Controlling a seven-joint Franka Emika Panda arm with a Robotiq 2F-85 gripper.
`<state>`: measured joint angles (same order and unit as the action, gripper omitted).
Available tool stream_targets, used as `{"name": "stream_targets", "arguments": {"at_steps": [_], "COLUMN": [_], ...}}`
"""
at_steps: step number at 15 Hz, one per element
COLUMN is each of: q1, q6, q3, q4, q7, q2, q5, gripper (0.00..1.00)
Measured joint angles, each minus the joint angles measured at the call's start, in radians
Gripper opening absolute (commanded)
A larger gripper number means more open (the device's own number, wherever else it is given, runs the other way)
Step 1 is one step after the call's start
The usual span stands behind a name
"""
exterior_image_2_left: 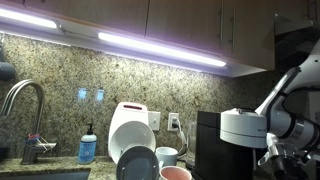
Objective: Place the cup holder on the coffee machine
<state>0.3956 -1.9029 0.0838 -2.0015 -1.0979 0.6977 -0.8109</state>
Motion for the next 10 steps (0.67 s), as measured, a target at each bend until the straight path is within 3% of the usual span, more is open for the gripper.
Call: {"name": "stream_targets", "arguments": {"at_steps": [10], "q1": [0.068], "q6": [0.211], "q3": [0.012], "q4": [0.083], "q7": [-0.002], "q2": [0.006], "q5": [-0.002], "gripper": [0.05]}}
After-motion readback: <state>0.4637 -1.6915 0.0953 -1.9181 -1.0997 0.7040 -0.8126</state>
